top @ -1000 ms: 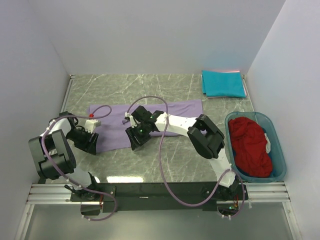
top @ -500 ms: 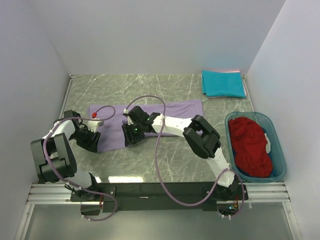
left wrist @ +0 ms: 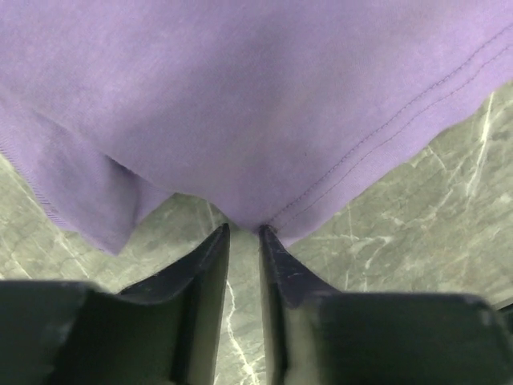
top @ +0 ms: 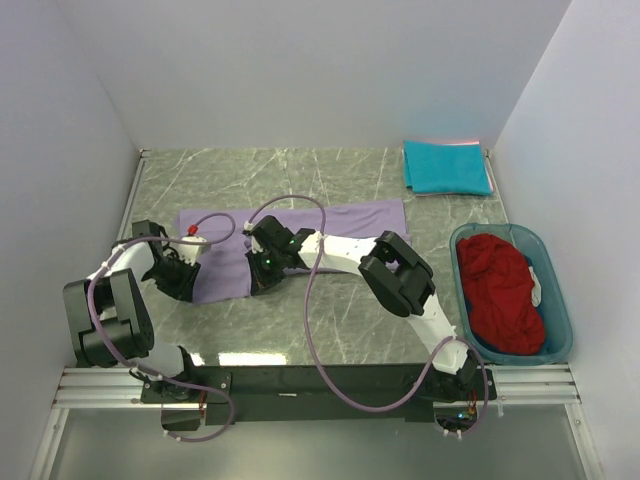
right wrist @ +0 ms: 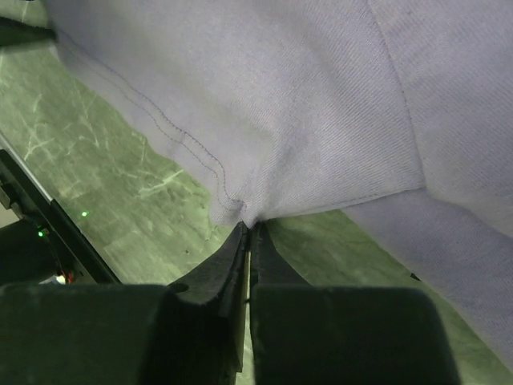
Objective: Fold and stack the t-shirts
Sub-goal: Fold the tshirt
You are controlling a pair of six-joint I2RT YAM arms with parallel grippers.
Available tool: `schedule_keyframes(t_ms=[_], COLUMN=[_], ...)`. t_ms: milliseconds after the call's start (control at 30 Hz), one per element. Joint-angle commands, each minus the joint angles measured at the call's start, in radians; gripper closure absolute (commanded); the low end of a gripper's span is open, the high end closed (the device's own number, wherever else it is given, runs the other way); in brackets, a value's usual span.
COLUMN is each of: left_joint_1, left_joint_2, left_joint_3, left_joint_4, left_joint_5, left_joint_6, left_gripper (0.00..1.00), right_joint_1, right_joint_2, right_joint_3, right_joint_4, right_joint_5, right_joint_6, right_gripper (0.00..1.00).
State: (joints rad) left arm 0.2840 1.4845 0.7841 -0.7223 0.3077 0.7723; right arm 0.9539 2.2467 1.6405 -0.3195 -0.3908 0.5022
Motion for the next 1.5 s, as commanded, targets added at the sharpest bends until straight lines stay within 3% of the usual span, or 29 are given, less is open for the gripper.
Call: schedule_keyframes(t_ms=[0, 200, 333, 467, 733, 833, 967, 1133, 1367, 1467], left_joint_1=[-0.016, -0.016, -0.032, -0.088, -0.126, -0.124, -0.118, -0.118, -0.115, -0.114], left_joint_2=[0.043, 0.005, -0.007, -0.03, 0.008, 0.008, -0.009, 0.039, 0.209, 0.273], left_joint_3=[-0.066, -0.063, -0.071, -0.126, -0.144, -0.115, 0.027, 0.318, 0.653, 0.728], left_joint_4=[-0.019, -0.06, -0.065, 0.015, 0.035, 0.0, -0.123, -0.258, -0.275, -0.244], left_joint_5=[0.033, 0.067, 0.042, -0.071, -0.13, -0.092, -0.003, 0.07, 0.117, 0.113], left_joint_6=[-0.002, 0.015, 0.012, -0.008, -0.031, -0.03, -0.033, -0.057, -0.114, -0.139], left_gripper=[0.63, 0.52, 0.53, 0.56, 0.84, 0.99, 0.99, 0.99, 0.99, 0.99], right_joint_1=[0.0, -0.004, -0.004, -0.012, -0.023, -0.029, -0.056, -0.109, -0.162, -0.181], right_joint_2=[0.025, 0.03, 0.031, 0.03, 0.017, -0.001, -0.033, -0.059, 0.033, 0.074], right_joint_3=[0.027, 0.019, 0.021, 0.019, -0.002, -0.011, -0.011, 0.053, 0.249, 0.309], right_joint_4=[-0.041, -0.036, -0.035, -0.026, -0.007, 0.011, 0.036, 0.043, 0.023, 0.037], right_joint_5=[0.018, 0.009, 0.006, -0.006, -0.037, -0.059, -0.089, -0.129, -0.152, -0.164], right_joint_6=[-0.019, -0.017, -0.014, -0.002, 0.018, 0.027, 0.036, 0.03, 0.019, 0.033], right_gripper=[0.99, 1.0, 1.0, 1.0, 1.0, 1.0, 1.0, 1.0, 1.0, 1.0])
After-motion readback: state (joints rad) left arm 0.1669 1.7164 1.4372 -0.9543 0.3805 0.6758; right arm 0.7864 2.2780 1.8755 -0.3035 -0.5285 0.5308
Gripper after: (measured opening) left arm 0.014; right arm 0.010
